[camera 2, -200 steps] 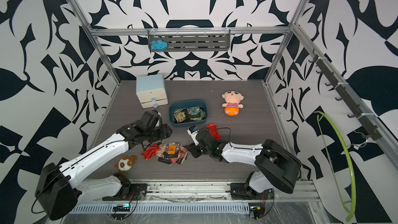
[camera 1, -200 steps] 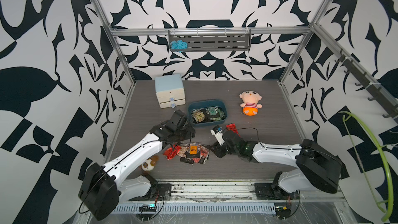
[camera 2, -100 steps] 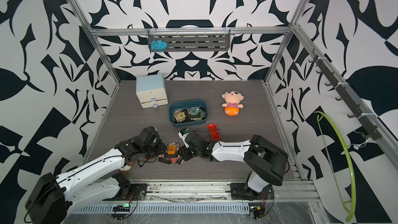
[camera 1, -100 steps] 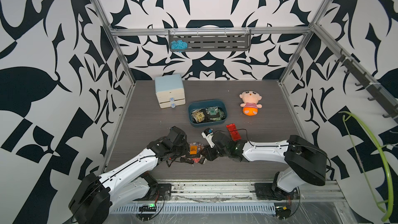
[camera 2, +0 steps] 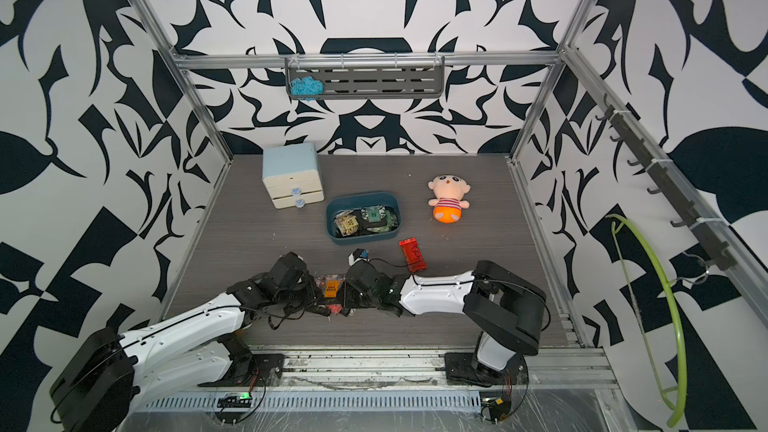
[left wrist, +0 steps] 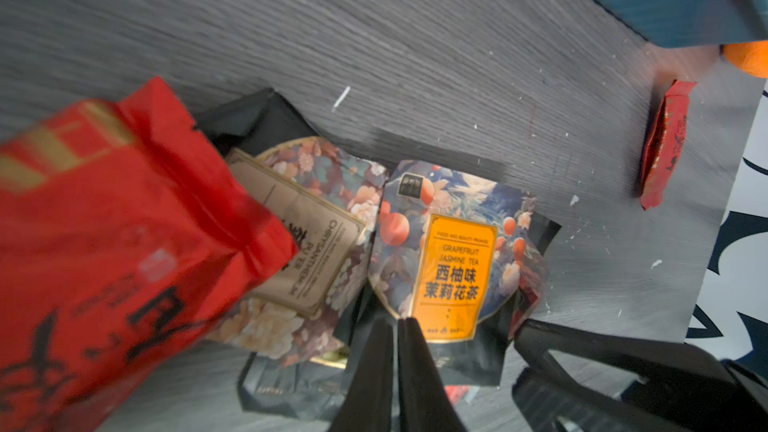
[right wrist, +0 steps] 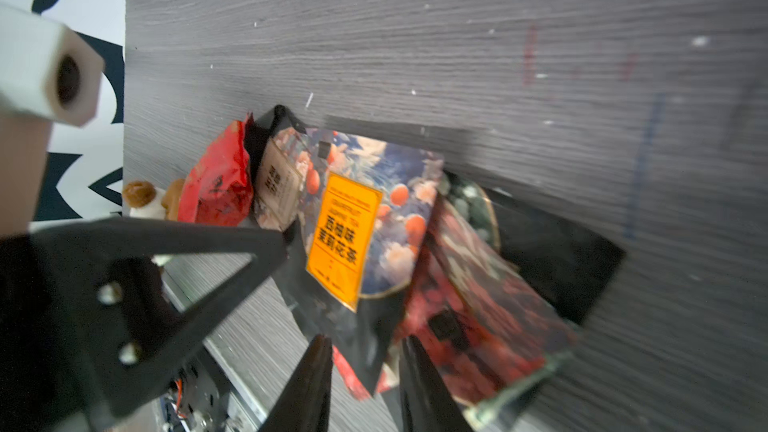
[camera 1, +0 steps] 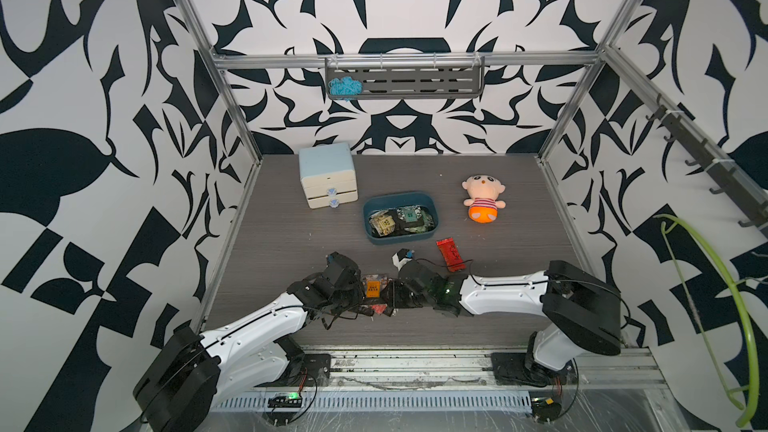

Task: Put the tea bags into the storage box
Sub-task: Pick up the tea bag from the center of the board.

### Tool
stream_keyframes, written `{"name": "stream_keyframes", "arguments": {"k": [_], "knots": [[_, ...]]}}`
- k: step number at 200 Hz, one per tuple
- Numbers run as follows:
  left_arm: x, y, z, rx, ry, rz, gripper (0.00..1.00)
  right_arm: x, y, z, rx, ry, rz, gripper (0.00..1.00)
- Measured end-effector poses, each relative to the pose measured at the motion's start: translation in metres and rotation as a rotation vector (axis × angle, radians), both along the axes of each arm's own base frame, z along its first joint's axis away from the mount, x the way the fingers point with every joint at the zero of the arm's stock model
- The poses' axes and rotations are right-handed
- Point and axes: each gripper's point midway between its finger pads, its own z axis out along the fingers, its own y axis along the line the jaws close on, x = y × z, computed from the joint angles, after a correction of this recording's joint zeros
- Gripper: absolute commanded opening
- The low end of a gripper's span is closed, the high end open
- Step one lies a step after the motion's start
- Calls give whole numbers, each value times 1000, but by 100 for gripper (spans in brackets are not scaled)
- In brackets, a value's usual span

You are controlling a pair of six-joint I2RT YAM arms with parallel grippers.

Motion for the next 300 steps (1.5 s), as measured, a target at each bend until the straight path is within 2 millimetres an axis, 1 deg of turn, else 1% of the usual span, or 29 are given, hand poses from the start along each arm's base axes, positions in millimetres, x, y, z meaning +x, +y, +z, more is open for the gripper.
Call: {"name": "stream_keyframes", "arguments": {"k": [31, 54, 98, 131, 146, 152, 176, 195, 209, 217, 226, 237, 257, 262, 273, 285, 300], "knots": [[-1, -5, -4, -1, 8, -8, 10, 4, 6, -7, -8, 14, -16, 32], [-1, -7, -10, 9, 19, -10, 9, 6, 6, -12, -18, 20, -34, 34], [0, -4, -17, 44, 22, -3, 8, 8, 6, -11, -16, 21, -53, 35], [1, -3, -18, 56, 17, -4, 8, 12, 17, -12, 3, 17, -47, 31], [1, -2, -18, 59, 13, -6, 8, 14, 25, -13, 17, 17, -39, 27], [1, -2, -18, 60, 11, -9, 7, 14, 28, -14, 21, 17, -36, 19], [0, -1, -18, 71, 5, -28, 5, 13, 31, -18, 24, 26, -28, 0], [-1, 0, -13, 83, -4, -52, 5, 13, 31, -17, 17, 16, -14, 0], [1, -3, -2, 89, -22, -81, 6, 12, 28, -14, 7, 7, -8, 0], [5, -6, 9, 88, -43, -100, 6, 11, 26, -10, -1, -4, 1, 0], [10, -11, 25, 87, -72, -125, 7, 11, 23, -3, -7, -20, 7, 0], [19, -20, 50, 80, -118, -155, 13, 11, 20, 8, -9, -43, 14, 0], [39, -32, 101, 75, -226, -185, 34, 13, 14, 33, -9, -101, 29, 0], [43, -34, 111, 80, -251, -197, 38, 14, 13, 39, -12, -118, 32, 0], [51, -38, 131, 84, -293, -217, 52, 17, 9, 55, -19, -158, 33, 0], [60, -41, 145, 92, -319, -232, 56, 22, 5, 70, -32, -202, 29, 0], [70, -41, 151, 116, -328, -252, 58, 30, -4, 87, -53, -248, 15, 0]]}}
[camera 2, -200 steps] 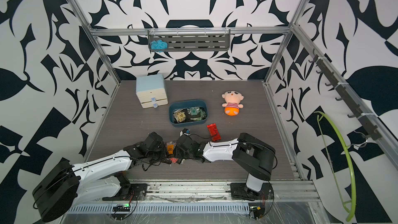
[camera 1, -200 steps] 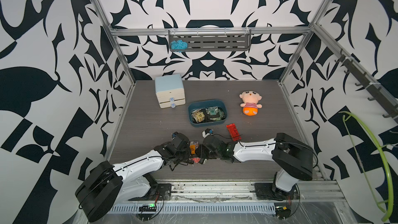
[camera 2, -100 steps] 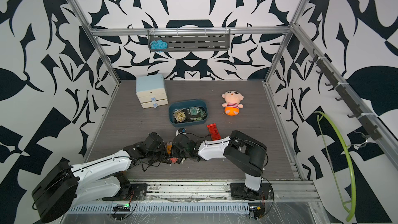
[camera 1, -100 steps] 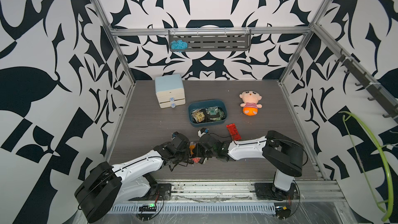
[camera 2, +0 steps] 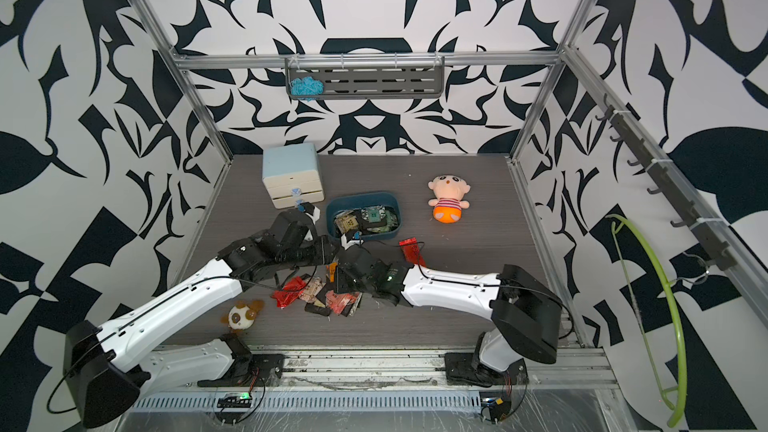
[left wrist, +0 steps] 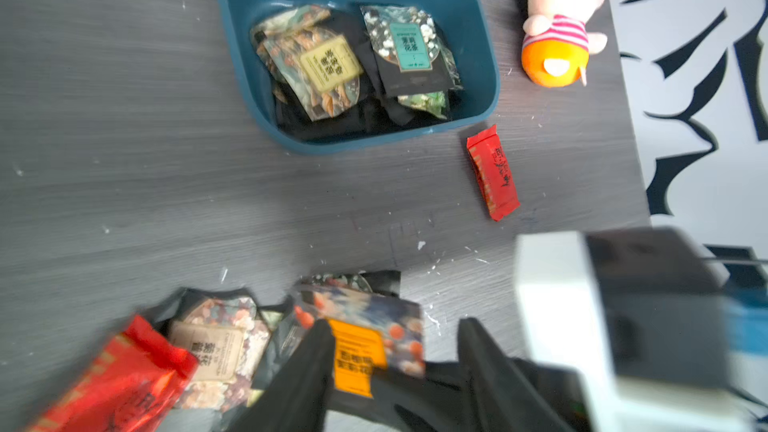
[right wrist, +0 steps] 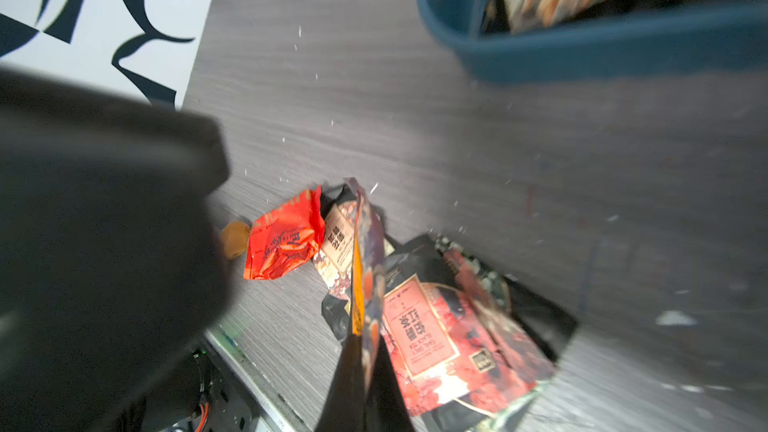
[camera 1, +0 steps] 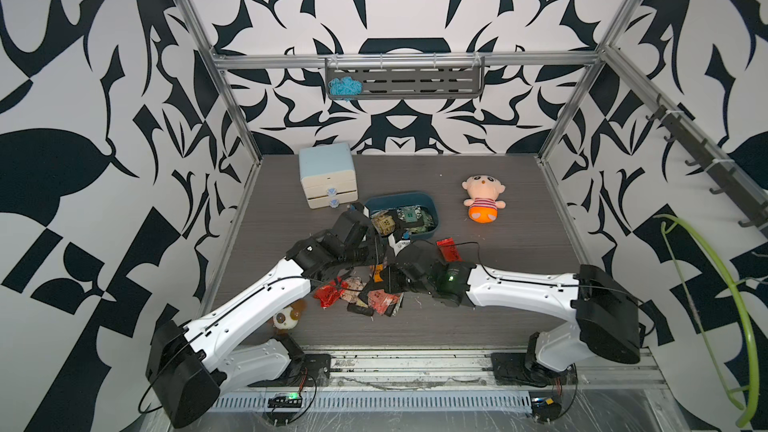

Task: Put the tea bags into the storage box
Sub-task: Pick up the tea bag from the center of the board, then place the tea bag in the storage box.

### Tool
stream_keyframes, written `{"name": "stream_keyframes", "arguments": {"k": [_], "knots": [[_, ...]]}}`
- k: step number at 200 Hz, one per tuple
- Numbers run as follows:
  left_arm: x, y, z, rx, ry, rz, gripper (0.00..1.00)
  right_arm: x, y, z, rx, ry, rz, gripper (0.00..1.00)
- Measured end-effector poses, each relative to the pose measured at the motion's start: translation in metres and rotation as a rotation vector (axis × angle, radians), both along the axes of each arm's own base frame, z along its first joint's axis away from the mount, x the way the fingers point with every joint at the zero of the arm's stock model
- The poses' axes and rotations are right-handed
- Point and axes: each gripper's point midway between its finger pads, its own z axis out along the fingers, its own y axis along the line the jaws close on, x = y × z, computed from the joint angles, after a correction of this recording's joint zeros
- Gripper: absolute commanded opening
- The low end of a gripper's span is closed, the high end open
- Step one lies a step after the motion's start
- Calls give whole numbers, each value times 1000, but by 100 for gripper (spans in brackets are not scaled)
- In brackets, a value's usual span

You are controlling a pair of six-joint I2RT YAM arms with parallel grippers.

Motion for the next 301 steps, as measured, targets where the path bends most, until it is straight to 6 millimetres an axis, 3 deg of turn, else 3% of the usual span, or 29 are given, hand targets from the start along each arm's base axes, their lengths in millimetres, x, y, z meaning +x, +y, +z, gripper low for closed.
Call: {"name": "stream_keyframes", "arguments": {"k": [33, 67, 98, 116, 165, 169, 175, 205, 232, 255, 279, 301], "knots": [[21, 11, -5, 25, 26, 9, 61, 28, -35, 16, -47, -39, -73, 0], [25, 15, -9, 14, 38, 15, 61, 71, -81, 19, -58, -21, -196, 0], [22, 27, -24, -46, 67, 62, 73, 104, -105, 14, -42, 24, -261, 0], [16, 37, -32, -66, 72, 98, 83, 121, -100, 8, -38, 53, -260, 0], [11, 40, -21, -120, 19, 109, 84, 157, -74, 1, -41, 66, -211, 0], [12, 39, -20, -123, 15, 108, 94, 160, -72, 1, -41, 65, -207, 0], [12, 39, -19, -122, 8, 103, 100, 165, -69, 1, -42, 62, -204, 0], [12, 35, -17, -143, 4, 92, 100, 185, -55, -5, -52, 65, -184, 0], [12, 33, -16, -157, -1, 77, 100, 195, -41, -24, -64, 110, -156, 0], [11, 31, -12, -172, -21, 62, 100, 198, -34, -44, -86, 147, -135, 5], [7, 29, -13, -194, -34, 37, 100, 196, -33, -59, -125, 176, -111, 18], [2, 24, -19, -212, -23, 6, 100, 193, -37, -61, -152, 181, -105, 33]]}}
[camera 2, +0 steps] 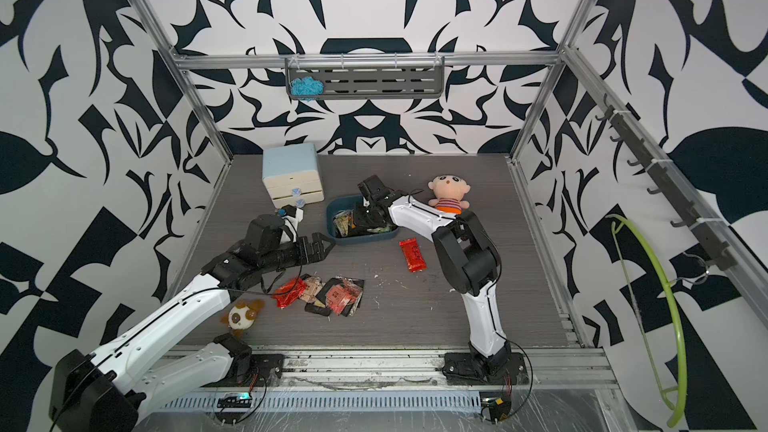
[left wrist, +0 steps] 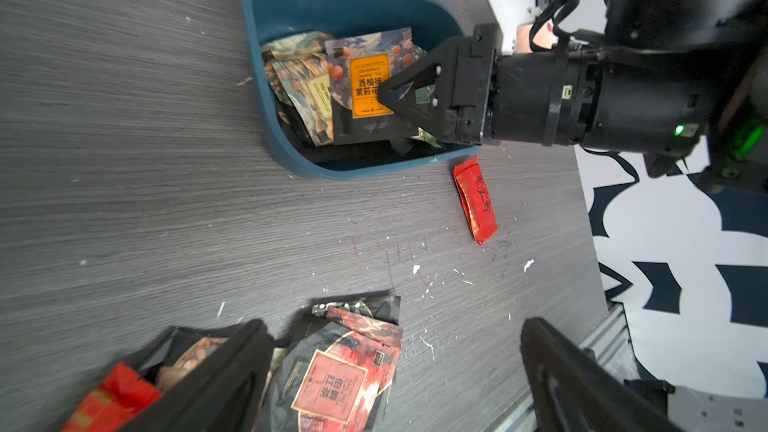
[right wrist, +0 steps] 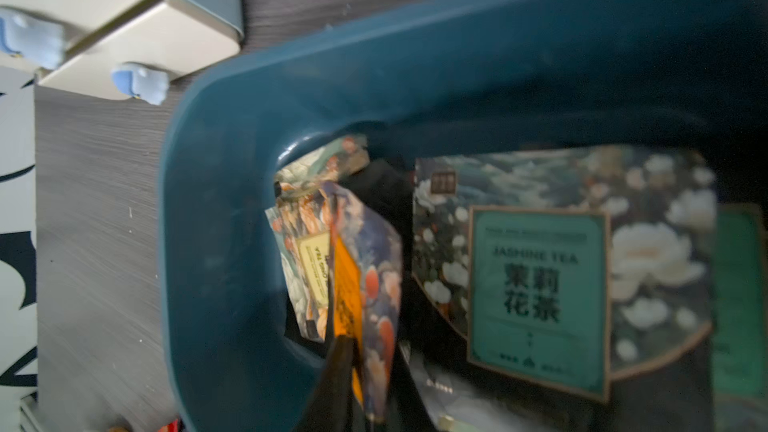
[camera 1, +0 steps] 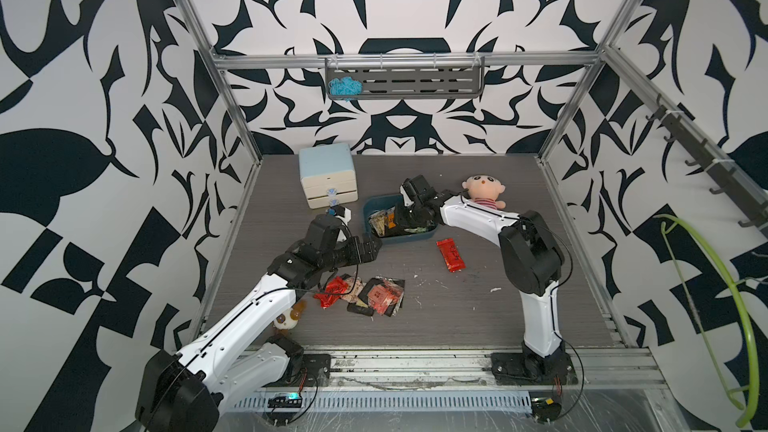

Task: Put the tea bags into the storage box
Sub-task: Place the tea bag in the storage box, then pick up the tea bag from the center of the board.

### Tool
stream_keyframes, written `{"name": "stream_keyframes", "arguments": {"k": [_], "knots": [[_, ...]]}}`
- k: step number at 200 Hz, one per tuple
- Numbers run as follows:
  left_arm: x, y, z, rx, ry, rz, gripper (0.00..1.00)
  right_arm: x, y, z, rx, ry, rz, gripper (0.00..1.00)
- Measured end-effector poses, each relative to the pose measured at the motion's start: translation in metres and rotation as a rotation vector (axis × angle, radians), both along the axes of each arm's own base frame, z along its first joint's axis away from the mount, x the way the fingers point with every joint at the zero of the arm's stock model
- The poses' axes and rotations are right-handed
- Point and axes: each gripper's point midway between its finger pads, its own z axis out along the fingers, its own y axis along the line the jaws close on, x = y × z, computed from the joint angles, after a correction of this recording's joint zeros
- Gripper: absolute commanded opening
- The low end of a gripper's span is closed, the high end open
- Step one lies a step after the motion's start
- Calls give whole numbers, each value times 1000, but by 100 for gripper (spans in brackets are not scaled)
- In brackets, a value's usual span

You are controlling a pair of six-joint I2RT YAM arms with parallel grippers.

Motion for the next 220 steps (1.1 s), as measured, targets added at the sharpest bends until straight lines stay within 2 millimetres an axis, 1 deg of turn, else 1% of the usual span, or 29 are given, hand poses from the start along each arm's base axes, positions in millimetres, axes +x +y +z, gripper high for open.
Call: {"name": "stream_keyframes", "arguments": {"k": [16, 32, 43, 51, 54, 57, 60, 75, 88, 98, 110, 134, 155, 174, 184, 193, 197, 210, 220], "knots": [[-3, -5, -2, -15, 12, -29, 100, -2, -6, 5, -30, -16, 10, 39], [-6, -11, -3, -32, 32, -61, 98, -7, -16, 17, -55, -43, 9, 40], [-8, -16, -7, -40, 58, -85, 96, -14, -23, 29, -61, -61, 6, 39], [-9, -19, -10, -46, 78, -102, 87, -21, -28, 39, -57, -76, 7, 39], [-10, -20, -11, -48, 90, -106, 86, -25, -30, 43, -54, -81, 7, 39], [-11, -22, -12, -47, 95, -119, 81, -27, -32, 45, -54, -88, 4, 39], [-11, -23, -13, -51, 105, -122, 80, -31, -35, 48, -50, -91, 4, 39], [-13, -30, -18, -49, 147, -161, 79, -52, -46, 60, -25, -111, -2, 38], [-13, -35, -23, -42, 190, -181, 79, -73, -51, 61, 2, -106, -5, 38], [-12, -38, -25, -37, 219, -191, 79, -90, -52, 57, 22, -95, -3, 38], [-12, -42, -29, -32, 262, -207, 77, -111, -51, 48, 42, -74, -3, 37], [-15, -48, -43, -22, 348, -230, 77, -153, -44, 20, 52, -7, 15, 37], [-22, -48, -55, 0, 408, -240, 76, -179, -31, 5, 66, 30, 28, 37], [-28, -47, -61, 21, 443, -247, 73, -196, -17, -3, 93, 57, 34, 36], [-30, -47, -63, 33, 454, -253, 64, -203, -9, -7, 109, 67, 32, 33], [-30, -47, -63, 40, 460, -258, 51, -208, -2, -9, 125, 73, 28, 29], [-31, -47, -62, 45, 456, -264, 47, -211, 1, -11, 135, 77, 21, 29], [-31, -49, -60, 47, 451, -275, 44, -218, 6, -15, 158, 85, 4, 27], [-31, -50, -60, 46, 453, -278, 44, -222, 9, -20, 167, 92, -13, 27]]}}
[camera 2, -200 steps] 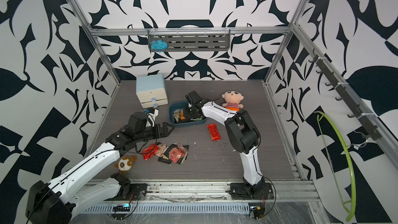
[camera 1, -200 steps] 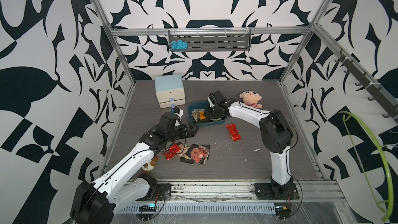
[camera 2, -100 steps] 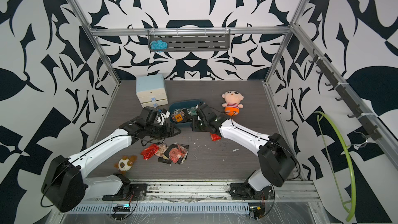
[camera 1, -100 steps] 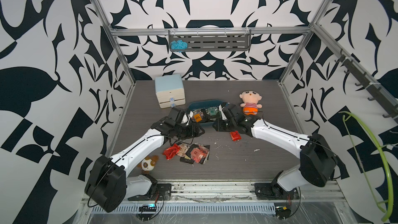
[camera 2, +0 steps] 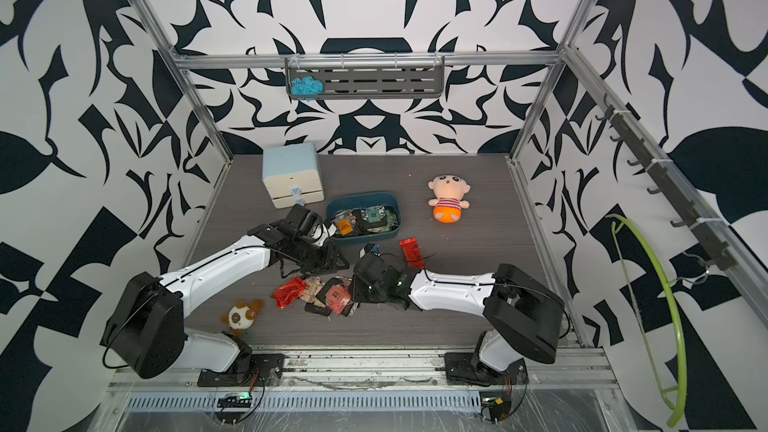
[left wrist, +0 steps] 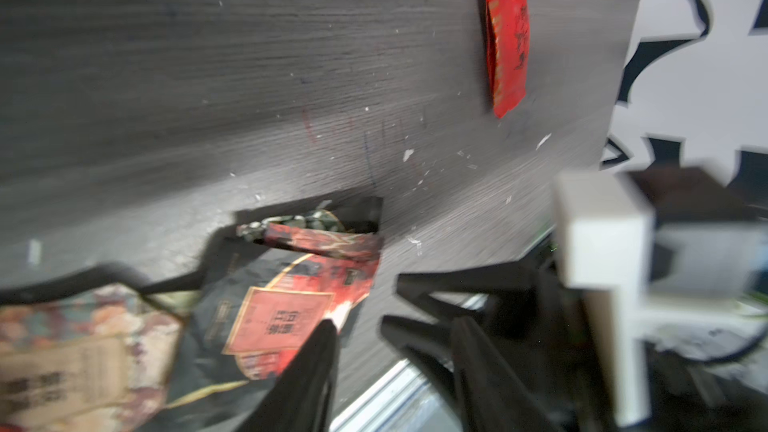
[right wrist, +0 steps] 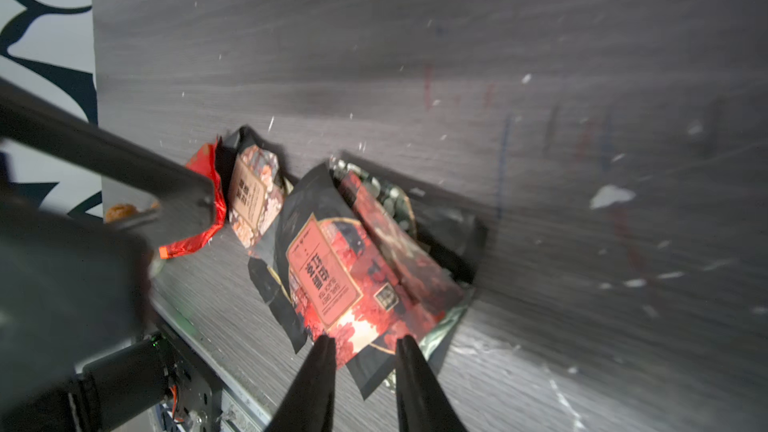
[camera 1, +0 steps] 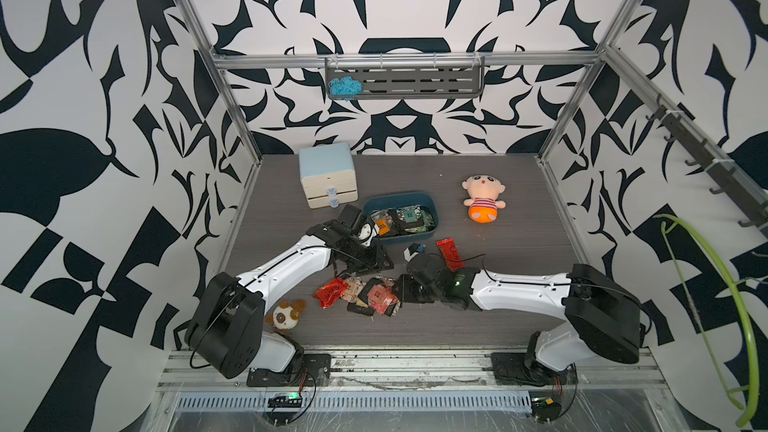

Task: Put the tea bags into the storage box
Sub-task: Pick up the tea bag from the center of the board.

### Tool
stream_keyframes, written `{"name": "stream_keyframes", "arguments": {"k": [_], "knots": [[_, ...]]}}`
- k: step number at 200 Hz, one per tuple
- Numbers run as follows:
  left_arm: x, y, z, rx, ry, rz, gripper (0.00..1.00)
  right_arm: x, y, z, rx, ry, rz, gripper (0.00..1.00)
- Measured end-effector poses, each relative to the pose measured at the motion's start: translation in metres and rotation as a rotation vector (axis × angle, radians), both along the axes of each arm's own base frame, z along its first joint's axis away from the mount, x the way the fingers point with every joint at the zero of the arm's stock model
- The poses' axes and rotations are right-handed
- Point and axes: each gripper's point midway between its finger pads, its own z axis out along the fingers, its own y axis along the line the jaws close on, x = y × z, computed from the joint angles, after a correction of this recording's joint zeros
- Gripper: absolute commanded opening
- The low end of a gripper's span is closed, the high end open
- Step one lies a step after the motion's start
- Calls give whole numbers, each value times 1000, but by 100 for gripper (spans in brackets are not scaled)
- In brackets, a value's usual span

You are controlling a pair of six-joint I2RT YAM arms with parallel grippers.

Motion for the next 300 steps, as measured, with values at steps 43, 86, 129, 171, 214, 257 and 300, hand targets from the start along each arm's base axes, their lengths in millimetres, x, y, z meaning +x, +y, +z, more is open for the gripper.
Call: {"name": "stream_keyframes", "arguments": {"k": [43, 86, 129, 171, 214, 257, 300], "knots": [[-5, 5, -10, 33, 30, 2, 45, -8, 2, -9, 29, 2, -100, 28], [-17, 12, -33, 89, 113, -2, 33, -2, 5, -15, 61, 8, -174, 26], [-29, 13, -66, 140, 252, -13, 30, 0, 7, -25, 60, 19, -196, 25], [-34, 17, -77, 174, 297, -12, 30, 3, 9, -27, 65, 18, -212, 25], [-31, 23, -81, 217, 280, -1, 34, 5, 11, -29, 74, 15, -223, 25], [-30, 23, -84, 235, 277, -3, 34, 8, 14, -28, 87, 7, -234, 25], [-31, 20, -86, 251, 267, -16, 34, 12, 18, -28, 93, 0, -237, 22]]}}
